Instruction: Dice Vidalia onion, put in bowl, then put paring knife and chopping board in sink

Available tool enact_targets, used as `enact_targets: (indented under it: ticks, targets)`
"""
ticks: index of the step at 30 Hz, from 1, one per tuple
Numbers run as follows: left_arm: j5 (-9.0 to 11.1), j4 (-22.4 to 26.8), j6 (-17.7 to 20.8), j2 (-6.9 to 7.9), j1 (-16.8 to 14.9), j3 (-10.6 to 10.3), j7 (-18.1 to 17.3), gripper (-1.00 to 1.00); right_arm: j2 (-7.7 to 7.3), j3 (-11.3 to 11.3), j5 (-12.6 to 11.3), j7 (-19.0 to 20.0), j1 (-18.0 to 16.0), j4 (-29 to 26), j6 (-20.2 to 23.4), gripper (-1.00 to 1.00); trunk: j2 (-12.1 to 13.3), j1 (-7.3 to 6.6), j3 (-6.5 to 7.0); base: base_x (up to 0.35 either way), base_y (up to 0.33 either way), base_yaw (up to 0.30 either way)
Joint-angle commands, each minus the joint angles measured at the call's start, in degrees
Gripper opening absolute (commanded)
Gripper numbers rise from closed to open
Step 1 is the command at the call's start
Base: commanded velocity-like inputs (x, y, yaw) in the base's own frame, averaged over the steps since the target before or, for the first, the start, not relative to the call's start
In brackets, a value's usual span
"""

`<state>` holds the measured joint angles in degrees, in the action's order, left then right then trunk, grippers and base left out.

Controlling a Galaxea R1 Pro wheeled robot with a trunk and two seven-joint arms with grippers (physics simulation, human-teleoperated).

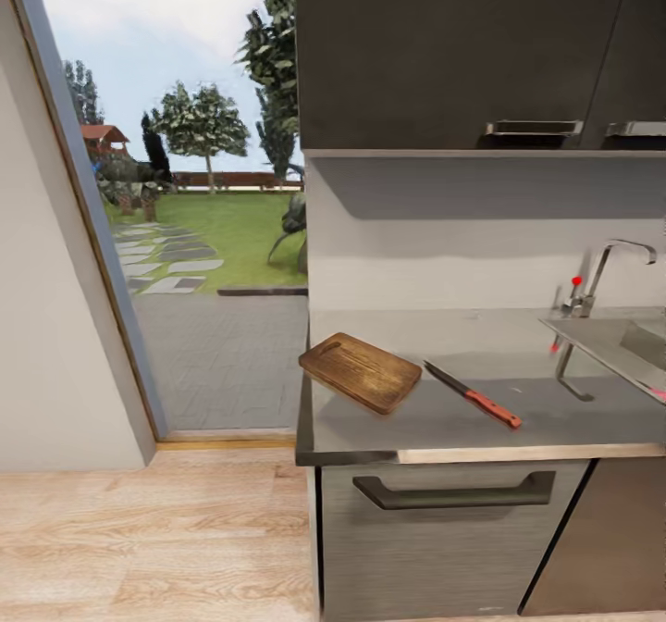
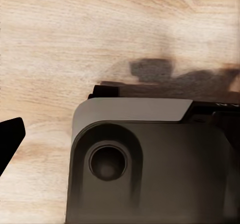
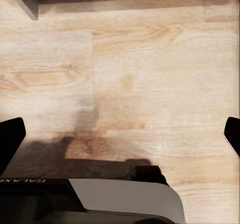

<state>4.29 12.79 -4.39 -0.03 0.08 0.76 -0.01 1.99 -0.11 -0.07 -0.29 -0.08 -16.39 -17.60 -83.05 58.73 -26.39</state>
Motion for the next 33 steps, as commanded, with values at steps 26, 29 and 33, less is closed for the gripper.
enact_targets:
  ticks: [26,29,33]
  targets:
    - [0.47,-0.04,-0.02,0.65,0.01,0.03,-0.08,1.0,0.19,0.08,0.07,0.03,-0.01,-1.12,-1.12,1.0,-0.02,0.0,-0.05,0.0,-0.003,0.0]
    - [0.48,-0.04,-0.05,0.65,0.01,0.03,-0.08,1.0,0.21,0.09,0.05,0.03,-0.01,-1.11,-1.12,1.0,-0.02,0.0,-0.05,0.0,0.0,0.0]
    - [0.46,0.04,-0.08,0.65,0.01,0.04,-0.08,1.0,0.23,0.11,0.05,0.03,-0.01,-1.1,-1.12,1.0,-0.02,0.0,-0.05,0.0,0.0,0.0]
